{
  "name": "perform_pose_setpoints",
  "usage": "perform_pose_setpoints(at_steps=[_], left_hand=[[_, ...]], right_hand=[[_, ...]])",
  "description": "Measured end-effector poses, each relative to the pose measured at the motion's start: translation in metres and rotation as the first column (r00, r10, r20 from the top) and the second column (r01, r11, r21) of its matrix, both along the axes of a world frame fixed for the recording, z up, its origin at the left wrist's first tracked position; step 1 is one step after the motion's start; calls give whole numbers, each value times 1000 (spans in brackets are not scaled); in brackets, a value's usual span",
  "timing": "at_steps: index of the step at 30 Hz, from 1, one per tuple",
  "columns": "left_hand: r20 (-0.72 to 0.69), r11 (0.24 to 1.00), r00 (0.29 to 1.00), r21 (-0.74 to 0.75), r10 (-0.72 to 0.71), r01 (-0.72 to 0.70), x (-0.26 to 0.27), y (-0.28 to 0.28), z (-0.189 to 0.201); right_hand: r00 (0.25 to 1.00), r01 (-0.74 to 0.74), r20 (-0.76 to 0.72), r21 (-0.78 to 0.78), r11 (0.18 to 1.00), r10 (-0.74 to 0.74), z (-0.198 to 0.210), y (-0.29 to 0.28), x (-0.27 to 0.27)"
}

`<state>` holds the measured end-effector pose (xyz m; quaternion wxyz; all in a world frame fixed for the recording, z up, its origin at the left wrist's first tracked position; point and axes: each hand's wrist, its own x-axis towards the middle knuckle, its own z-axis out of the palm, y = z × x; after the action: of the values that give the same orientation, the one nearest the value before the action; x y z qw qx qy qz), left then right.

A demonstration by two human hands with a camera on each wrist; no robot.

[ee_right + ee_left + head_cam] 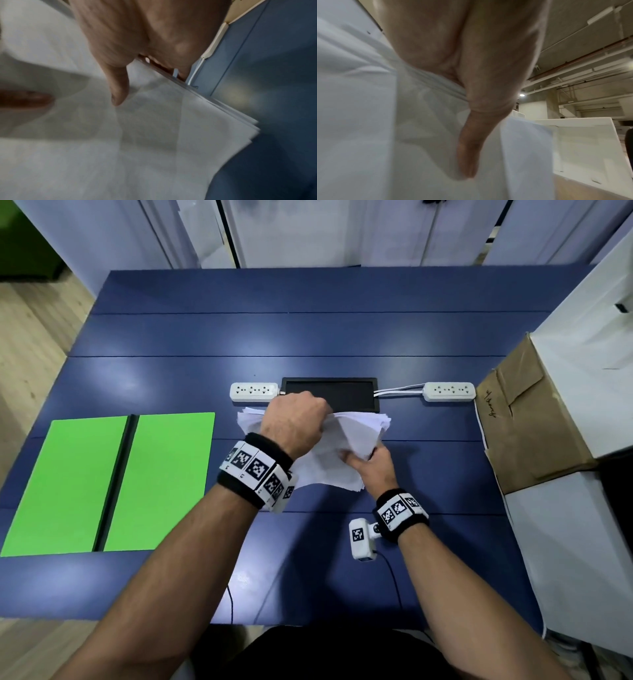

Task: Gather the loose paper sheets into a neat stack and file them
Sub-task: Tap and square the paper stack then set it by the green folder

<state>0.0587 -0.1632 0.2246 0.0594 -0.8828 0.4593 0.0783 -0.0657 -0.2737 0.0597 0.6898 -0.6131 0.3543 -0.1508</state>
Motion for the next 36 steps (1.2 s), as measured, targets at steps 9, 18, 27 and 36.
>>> perform_pose_setpoints(at_steps=[9, 18, 27, 36], left_hand=[[-702, 628, 701, -491, 125, -604, 41, 89, -19], [-897, 196, 426, -441, -115, -876, 8, 122, -103], [-958, 106, 288, -286, 4, -952, -23, 129, -196], [-986, 59, 168, -168, -11, -984, -16, 124, -219]], right_hand=[[967, 187, 73, 436, 880, -242, -24, -18, -35], [917, 342, 175, 114, 933, -358, 4, -35, -14], [970, 243, 2, 94, 965, -244, -50, -20, -29], [987, 62, -157, 125, 990, -42, -58, -21, -42]])
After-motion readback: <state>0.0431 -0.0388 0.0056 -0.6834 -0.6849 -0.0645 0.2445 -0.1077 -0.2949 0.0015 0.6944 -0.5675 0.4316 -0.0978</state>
